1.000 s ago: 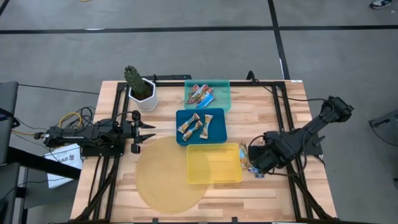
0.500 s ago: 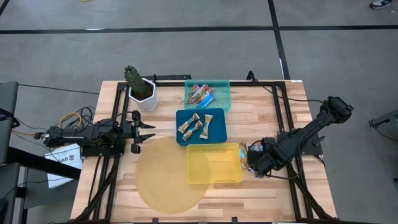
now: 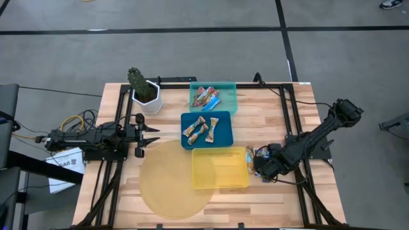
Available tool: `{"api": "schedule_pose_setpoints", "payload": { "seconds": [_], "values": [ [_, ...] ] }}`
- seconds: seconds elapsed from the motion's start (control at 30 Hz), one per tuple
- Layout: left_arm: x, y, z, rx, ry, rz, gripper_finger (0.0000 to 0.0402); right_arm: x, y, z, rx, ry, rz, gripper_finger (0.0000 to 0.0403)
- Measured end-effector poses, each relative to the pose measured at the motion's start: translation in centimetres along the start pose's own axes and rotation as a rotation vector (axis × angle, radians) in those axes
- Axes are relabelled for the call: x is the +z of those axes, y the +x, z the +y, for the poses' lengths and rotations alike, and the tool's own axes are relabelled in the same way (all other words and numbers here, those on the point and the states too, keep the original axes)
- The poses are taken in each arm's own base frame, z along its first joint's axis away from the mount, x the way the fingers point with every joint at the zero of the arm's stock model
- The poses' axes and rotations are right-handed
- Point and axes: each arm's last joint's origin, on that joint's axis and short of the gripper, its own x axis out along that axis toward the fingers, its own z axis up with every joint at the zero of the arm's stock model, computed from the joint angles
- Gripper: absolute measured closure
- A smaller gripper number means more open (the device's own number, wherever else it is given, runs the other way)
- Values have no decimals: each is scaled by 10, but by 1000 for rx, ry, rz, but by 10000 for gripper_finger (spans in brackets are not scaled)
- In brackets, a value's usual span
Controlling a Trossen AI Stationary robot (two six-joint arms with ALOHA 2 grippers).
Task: Pick and place Granola Bars by type
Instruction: Put the blue granola bar into the yellow bin
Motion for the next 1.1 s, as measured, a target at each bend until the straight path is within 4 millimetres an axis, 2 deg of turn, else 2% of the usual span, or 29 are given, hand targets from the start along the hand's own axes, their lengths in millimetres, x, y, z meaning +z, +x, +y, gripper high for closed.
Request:
{"api": "schedule_pose_setpoints", "payload": {
  "seconds": [0.33, 0.53, 0.67, 0.93, 1.1],
  "values": [
    [0, 0, 0, 0, -5, 0, 264, 2, 15, -2, 34, 7, 19, 274],
    [0, 0, 0, 0, -1, 0, 264, 4, 16, -1, 37, 5, 9, 280],
    [0, 0, 0, 0, 3, 0, 264, 4, 16, -1, 38, 3, 8, 305],
    [0, 0, 0, 0, 10, 0, 264, 4, 16, -1, 45, -14, -2, 390],
    [0, 0, 0, 0, 2, 0, 264, 4, 16, -1, 52, -22, -12, 391]
  ]
}}
